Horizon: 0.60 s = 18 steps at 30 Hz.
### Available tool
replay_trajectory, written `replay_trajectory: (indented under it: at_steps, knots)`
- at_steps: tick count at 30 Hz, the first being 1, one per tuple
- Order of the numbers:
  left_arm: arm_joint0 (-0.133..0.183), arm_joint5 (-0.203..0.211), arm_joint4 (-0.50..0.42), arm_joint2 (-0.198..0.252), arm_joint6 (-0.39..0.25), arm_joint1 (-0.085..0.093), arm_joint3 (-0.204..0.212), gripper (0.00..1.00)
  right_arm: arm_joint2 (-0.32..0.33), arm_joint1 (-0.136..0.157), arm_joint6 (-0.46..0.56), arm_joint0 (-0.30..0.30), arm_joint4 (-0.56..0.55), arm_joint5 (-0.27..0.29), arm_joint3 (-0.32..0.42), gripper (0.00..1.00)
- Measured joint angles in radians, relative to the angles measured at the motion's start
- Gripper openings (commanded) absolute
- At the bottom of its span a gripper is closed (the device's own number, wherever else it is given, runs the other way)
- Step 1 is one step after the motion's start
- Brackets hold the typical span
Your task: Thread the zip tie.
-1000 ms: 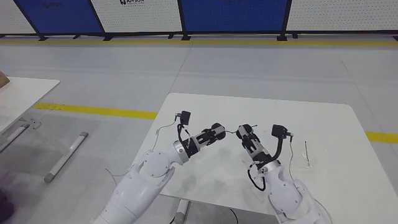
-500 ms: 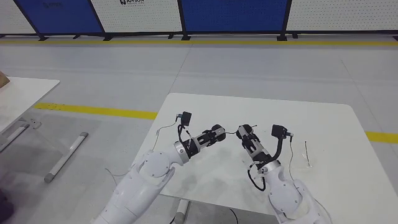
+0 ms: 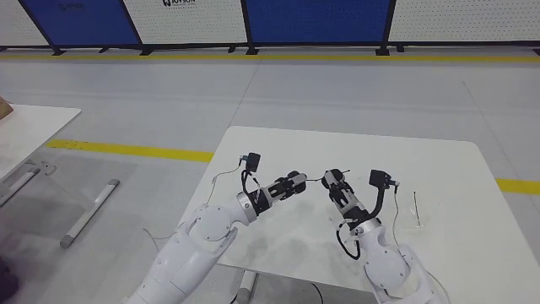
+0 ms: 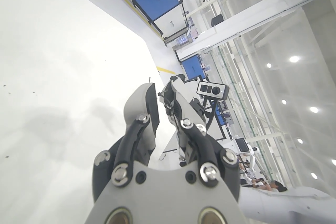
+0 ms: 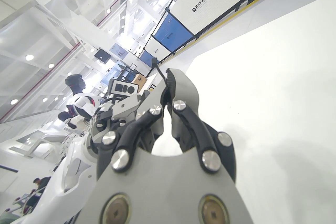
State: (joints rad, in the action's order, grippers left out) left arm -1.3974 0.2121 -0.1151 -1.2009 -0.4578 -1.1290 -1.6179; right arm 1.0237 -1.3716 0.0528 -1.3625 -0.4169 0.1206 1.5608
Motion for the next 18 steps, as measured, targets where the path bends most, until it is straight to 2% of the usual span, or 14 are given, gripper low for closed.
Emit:
replay_trajectory:
  at_steps: [1, 2, 3, 5, 6, 7, 15, 17, 18]
  knots:
    - [0.0, -0.002, 0.0, 0.0, 0.0, 0.0, 0.0, 0.31, 0.001, 0.0, 0.0, 0.0, -0.001, -0.001, 0.0, 0.0]
    - [0.0, -0.003, 0.0, -0.001, 0.0, 0.001, 0.0, 0.4, 0.001, -0.001, 0.0, -0.001, -0.001, -0.003, 0.0, 0.0]
    - [0.0, -0.004, -0.001, -0.001, -0.001, 0.001, -0.001, 0.67, 0.001, -0.001, -0.002, -0.001, 0.0, -0.005, -0.001, 0.0]
    - [-0.001, -0.007, -0.001, -0.001, -0.001, 0.001, -0.002, 0.85, 0.003, -0.003, -0.007, -0.002, 0.009, -0.016, -0.001, 0.0]
    - [-0.001, -0.009, 0.0, -0.001, -0.001, 0.002, -0.002, 0.97, 0.004, -0.004, -0.01, -0.002, 0.014, -0.022, 0.0, 0.0]
    - [-0.001, -0.01, 0.001, -0.001, -0.001, 0.002, -0.003, 1.0, 0.005, -0.005, -0.014, -0.002, 0.019, -0.031, 0.0, 0.0]
    - [0.001, -0.019, 0.04, 0.01, 0.04, 0.001, 0.0, 1.0, 0.009, -0.014, -0.046, -0.002, 0.053, -0.064, 0.002, 0.0]
    - [0.004, -0.022, 0.064, 0.023, 0.064, -0.001, 0.002, 0.78, 0.01, -0.015, -0.056, -0.004, 0.051, -0.07, 0.004, 0.0]
    - [0.006, -0.024, 0.078, 0.03, 0.073, -0.002, 0.002, 0.62, 0.009, -0.016, -0.061, -0.004, 0.048, -0.072, 0.005, 0.0]
